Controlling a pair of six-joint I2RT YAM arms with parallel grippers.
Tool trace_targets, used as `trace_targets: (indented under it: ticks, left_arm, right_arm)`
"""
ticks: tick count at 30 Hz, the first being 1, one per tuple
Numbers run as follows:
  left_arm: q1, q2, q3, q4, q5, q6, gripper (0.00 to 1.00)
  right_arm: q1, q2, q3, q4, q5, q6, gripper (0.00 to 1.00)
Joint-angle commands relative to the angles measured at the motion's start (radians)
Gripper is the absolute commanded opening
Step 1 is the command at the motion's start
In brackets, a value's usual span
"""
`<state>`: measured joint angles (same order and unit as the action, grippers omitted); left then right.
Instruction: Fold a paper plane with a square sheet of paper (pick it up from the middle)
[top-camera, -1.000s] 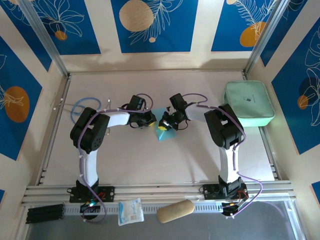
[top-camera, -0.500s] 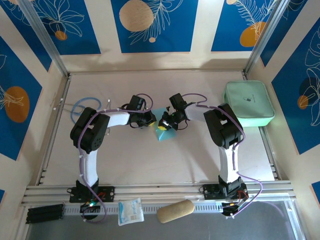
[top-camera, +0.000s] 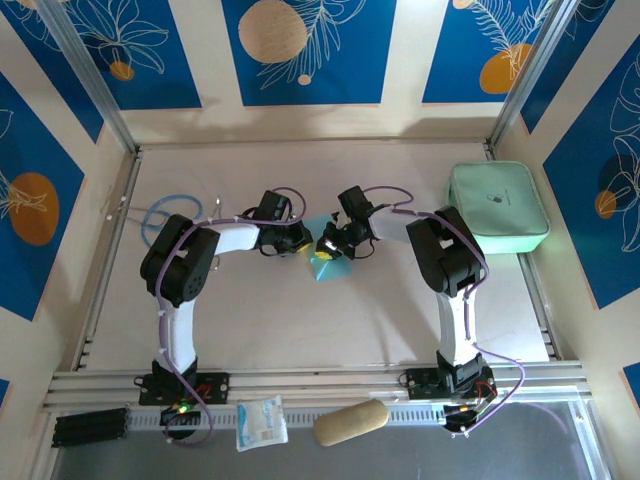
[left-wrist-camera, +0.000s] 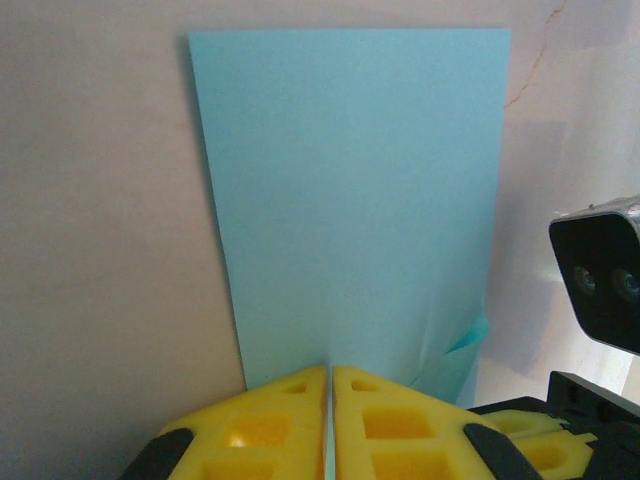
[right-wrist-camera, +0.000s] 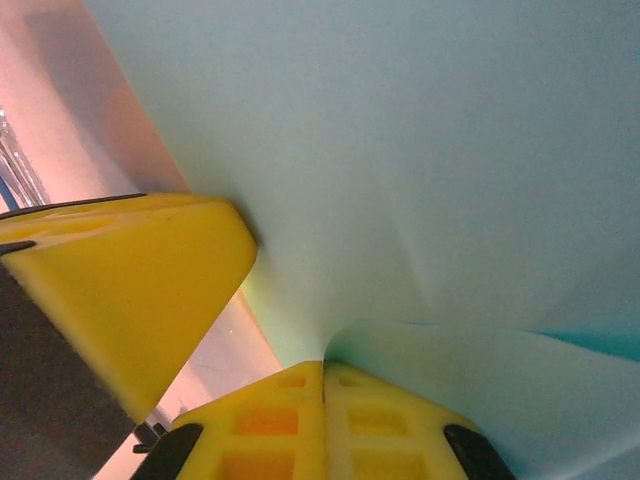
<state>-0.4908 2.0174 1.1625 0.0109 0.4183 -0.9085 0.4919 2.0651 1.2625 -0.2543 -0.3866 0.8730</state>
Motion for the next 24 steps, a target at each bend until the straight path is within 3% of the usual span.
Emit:
trace_targets:
  ticks: [1, 24]
  left_arm:
    - [0.001, 0.026, -0.012, -0.037, 0.006, 0.005, 0.11]
    - [0.003, 0.022, -0.017, -0.058, -0.024, 0.004, 0.11]
  right_arm:
    - [0.007, 0.023, 0.02, -0.022, -0.002, 0.006, 0.0]
    - [0.005, -0.017, -0.013, -0.046, 0.059, 0.007, 0.0]
